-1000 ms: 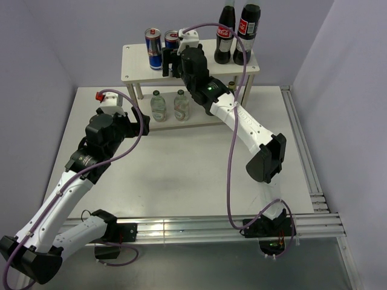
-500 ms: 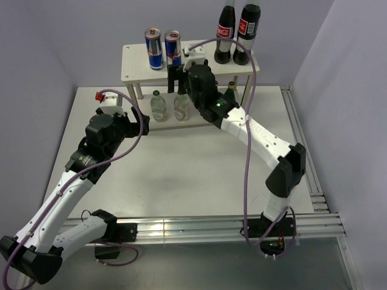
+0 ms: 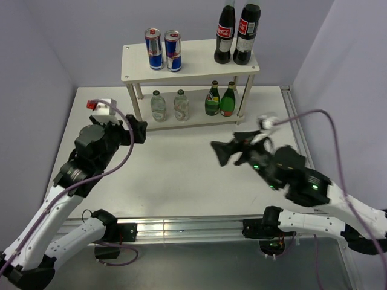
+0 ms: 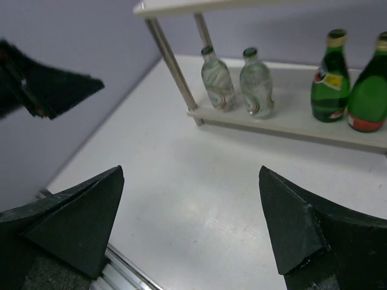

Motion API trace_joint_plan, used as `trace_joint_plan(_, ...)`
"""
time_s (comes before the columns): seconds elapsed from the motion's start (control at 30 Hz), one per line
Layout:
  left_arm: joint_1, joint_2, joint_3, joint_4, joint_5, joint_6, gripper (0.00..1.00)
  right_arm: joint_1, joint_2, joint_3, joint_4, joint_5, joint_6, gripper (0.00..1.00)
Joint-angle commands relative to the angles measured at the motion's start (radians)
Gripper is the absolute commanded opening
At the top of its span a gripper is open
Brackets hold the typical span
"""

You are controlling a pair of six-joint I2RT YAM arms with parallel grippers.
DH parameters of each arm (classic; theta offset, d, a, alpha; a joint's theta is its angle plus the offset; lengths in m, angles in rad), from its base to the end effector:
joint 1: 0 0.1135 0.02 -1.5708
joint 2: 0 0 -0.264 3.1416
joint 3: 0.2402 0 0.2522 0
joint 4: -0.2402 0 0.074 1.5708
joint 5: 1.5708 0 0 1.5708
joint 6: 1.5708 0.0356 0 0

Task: Place and organize the beverage onto the shelf

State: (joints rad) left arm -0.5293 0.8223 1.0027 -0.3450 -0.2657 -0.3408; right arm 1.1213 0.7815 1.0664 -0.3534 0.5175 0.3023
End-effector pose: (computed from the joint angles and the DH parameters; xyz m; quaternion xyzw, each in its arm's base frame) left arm 0.1579 -0.0815 0.3922 -0.0141 0.7608 -0.1785 0.6238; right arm 0.0834 0.1324 0.4187 -0.1211 0.7177 0.2893 0.6217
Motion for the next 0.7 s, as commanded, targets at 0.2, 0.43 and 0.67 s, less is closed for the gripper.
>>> trace_joint_plan(0.2, -0.006, -0.235, -0.029, -0.009, -0.021, 0.059, 0.99, 0.017, -0.386, 0.013, -0.302, 0.219, 0.015, 1.0)
trace_joint_plan(0.43, -0.006, -0.279, -0.096, 0.023, -0.01, 0.051, 0.99, 0.015, -0.416, 0.024, -0.345, 0.259, 0.003, 1.0)
trace_joint_plan(0.67, -0.006, -0.282, -0.098, 0.018, -0.05, 0.054, 0.99, 0.015, -0.47, -0.016, -0.314, 0.26, -0.012, 1.0)
